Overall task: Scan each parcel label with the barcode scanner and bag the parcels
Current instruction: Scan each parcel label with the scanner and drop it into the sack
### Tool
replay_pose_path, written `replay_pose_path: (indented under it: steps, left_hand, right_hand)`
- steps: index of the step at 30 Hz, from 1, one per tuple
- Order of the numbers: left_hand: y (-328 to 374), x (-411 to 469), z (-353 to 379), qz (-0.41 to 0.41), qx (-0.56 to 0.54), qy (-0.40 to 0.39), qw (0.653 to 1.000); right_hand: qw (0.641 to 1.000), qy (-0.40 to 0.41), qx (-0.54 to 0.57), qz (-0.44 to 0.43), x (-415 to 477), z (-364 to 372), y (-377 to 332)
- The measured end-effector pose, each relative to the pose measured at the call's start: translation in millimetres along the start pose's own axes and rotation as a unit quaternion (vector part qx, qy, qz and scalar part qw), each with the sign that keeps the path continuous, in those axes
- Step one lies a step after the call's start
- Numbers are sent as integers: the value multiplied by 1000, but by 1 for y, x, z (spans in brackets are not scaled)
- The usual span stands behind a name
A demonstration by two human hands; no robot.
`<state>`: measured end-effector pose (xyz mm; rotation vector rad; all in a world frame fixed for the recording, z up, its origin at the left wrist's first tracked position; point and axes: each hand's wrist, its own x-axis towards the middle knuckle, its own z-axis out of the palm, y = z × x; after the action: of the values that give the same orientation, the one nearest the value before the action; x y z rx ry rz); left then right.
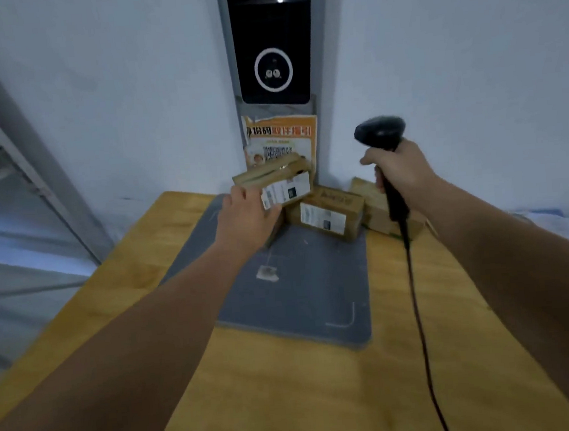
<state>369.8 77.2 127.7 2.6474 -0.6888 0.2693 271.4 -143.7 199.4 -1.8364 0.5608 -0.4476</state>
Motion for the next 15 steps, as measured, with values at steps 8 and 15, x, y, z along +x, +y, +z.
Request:
replay_pose_path:
  steps: [8,15]
  left_hand:
    - [-78,131,57,-256,-277,-102,921]
    - [-131,193,110,-328,-408,-197,829]
  right_hand:
    - [986,-63,87,131,108,82,46]
    - [984,-50,73,155,171,108,103]
